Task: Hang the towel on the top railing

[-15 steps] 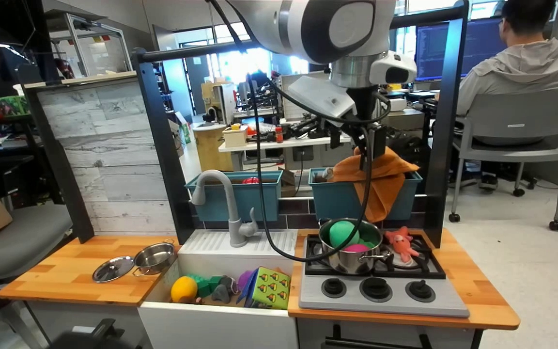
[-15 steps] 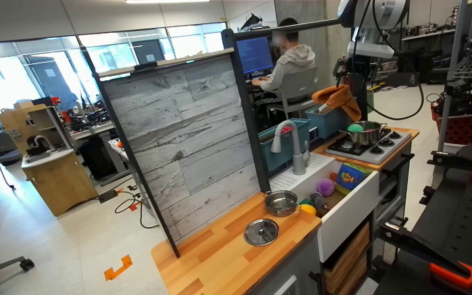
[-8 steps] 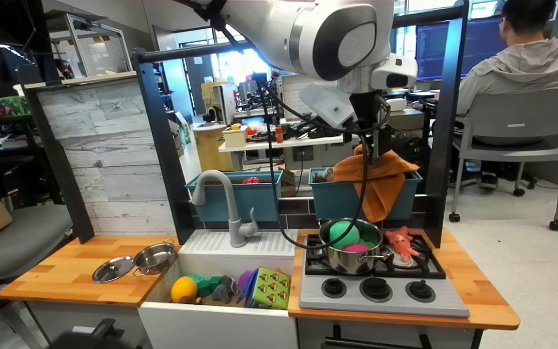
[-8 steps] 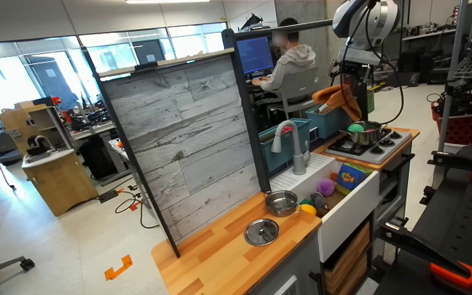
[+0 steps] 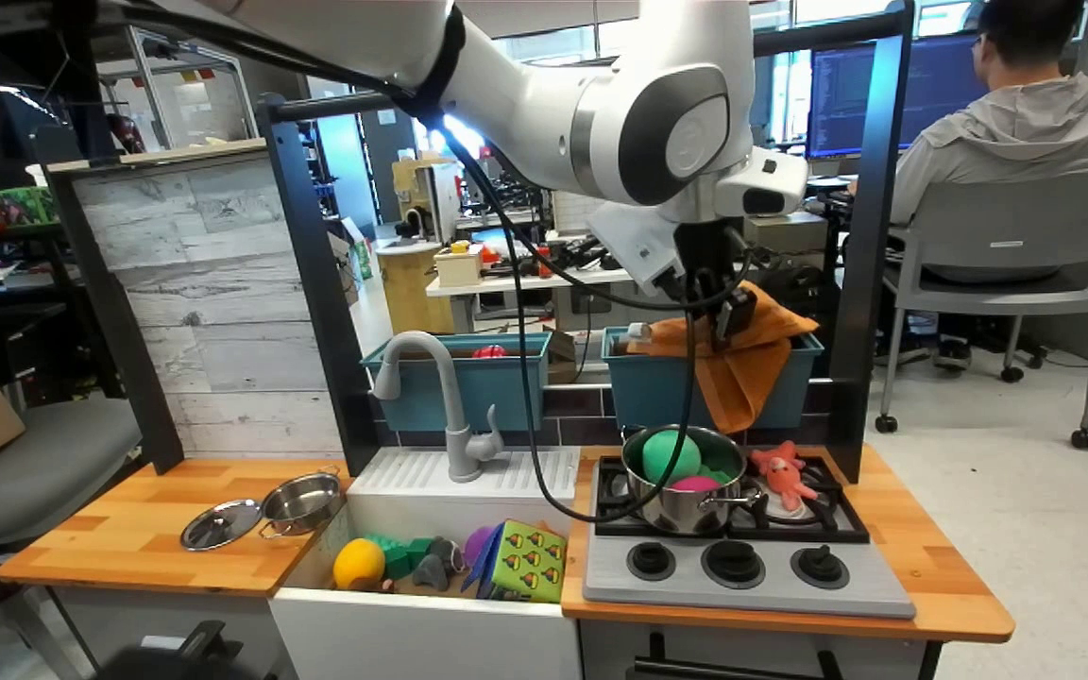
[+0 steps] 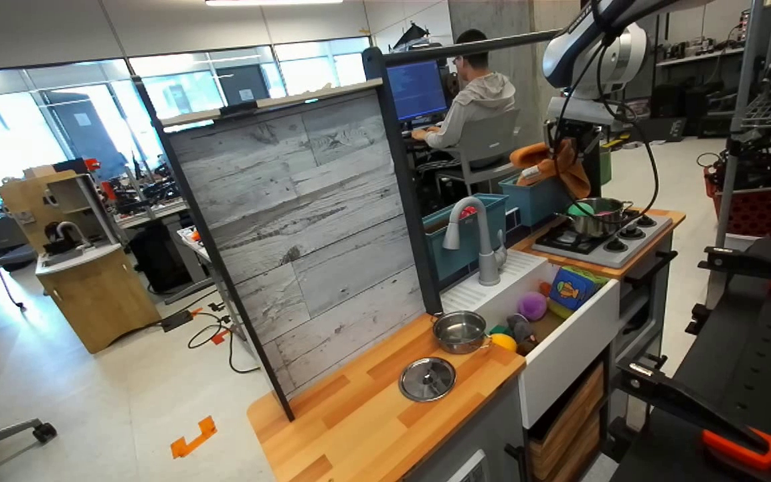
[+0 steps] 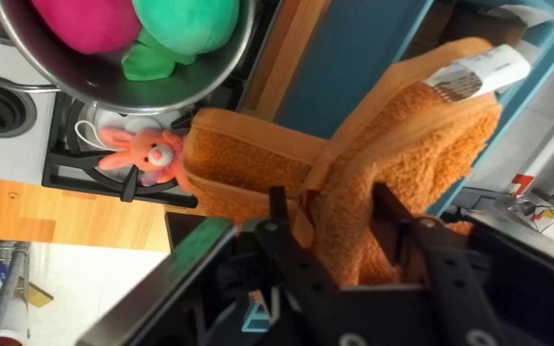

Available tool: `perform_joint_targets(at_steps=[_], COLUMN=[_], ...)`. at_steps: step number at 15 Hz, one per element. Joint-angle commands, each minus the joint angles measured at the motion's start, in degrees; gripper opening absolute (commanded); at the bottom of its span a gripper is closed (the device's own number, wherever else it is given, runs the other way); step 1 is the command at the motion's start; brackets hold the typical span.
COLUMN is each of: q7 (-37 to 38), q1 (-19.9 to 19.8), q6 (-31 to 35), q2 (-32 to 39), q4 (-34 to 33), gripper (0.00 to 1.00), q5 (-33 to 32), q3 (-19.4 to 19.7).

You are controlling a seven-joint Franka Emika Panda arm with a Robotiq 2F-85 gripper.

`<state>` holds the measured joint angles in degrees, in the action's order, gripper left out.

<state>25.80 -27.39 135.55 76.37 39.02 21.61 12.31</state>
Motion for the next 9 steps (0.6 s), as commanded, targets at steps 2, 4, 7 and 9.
perform_joint_targets(at_steps=[2,4,7,9], q7=[1.32,-1.33,-4.67,-6.41], q1=[-2.09,-1.35,-1.27,-0.92], q6=[-6.51,-8.06,-12.39,-19.44], q2=[0.30,-2.75,-7.57,-12.33], q4=[-5.83,-4.39,-3.45,-0.97], gripper=[0.12,0.00,0.00,0.01], q5=[-2.87,0.03,1.49,2.73], q3=[-4.22,-4.62,-7.85,-9.90])
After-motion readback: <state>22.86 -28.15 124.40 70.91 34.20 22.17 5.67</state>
